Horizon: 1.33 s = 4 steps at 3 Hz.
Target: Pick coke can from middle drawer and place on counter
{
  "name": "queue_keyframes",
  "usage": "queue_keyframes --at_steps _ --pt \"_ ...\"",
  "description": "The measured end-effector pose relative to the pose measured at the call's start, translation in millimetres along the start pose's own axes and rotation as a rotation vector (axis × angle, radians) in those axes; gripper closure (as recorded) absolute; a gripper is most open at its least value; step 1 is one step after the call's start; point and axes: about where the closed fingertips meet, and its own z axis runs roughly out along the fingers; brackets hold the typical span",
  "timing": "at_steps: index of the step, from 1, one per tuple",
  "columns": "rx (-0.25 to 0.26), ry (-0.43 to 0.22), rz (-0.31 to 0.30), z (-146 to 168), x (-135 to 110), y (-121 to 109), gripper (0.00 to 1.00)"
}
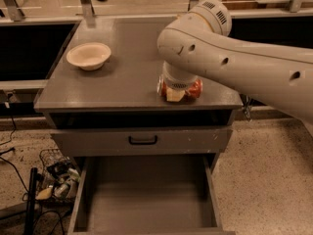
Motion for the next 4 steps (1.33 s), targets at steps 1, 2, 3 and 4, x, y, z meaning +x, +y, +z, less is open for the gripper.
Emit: queue_keyframes --at_steps 1,2,3,4 --pt "0.000 0.000 0.000 0.0 0.0 0.0 0.60" --pt "0.000 0.000 0.000 0.0 0.0 0.0 0.37" --pt "0.000 0.000 0.000 0.0 0.0 0.0 0.14" --pt "0.000 0.000 0.000 -0.1 0.0 0.0 0.00"
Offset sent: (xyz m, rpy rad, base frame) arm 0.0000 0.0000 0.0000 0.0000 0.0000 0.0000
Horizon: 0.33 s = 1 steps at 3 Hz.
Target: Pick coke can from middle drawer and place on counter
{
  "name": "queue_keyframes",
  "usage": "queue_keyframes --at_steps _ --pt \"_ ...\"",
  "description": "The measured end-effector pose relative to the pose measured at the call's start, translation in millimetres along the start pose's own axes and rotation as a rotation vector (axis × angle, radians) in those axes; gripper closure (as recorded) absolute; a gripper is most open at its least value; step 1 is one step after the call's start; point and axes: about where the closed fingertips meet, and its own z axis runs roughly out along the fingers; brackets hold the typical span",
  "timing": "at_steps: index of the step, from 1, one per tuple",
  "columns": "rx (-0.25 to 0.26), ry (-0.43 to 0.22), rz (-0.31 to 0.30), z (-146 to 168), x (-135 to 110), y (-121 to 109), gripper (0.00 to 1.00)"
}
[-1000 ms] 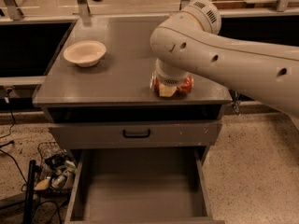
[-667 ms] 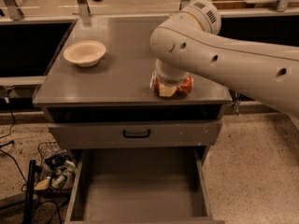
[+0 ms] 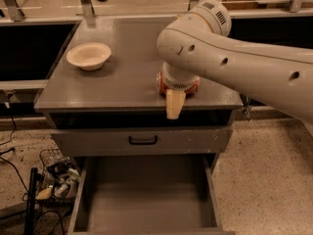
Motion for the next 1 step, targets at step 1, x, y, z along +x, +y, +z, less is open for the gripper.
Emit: queue_keyframes --at_steps 1 --pt "0.000 0.000 0.000 0.0 0.0 0.0 0.00"
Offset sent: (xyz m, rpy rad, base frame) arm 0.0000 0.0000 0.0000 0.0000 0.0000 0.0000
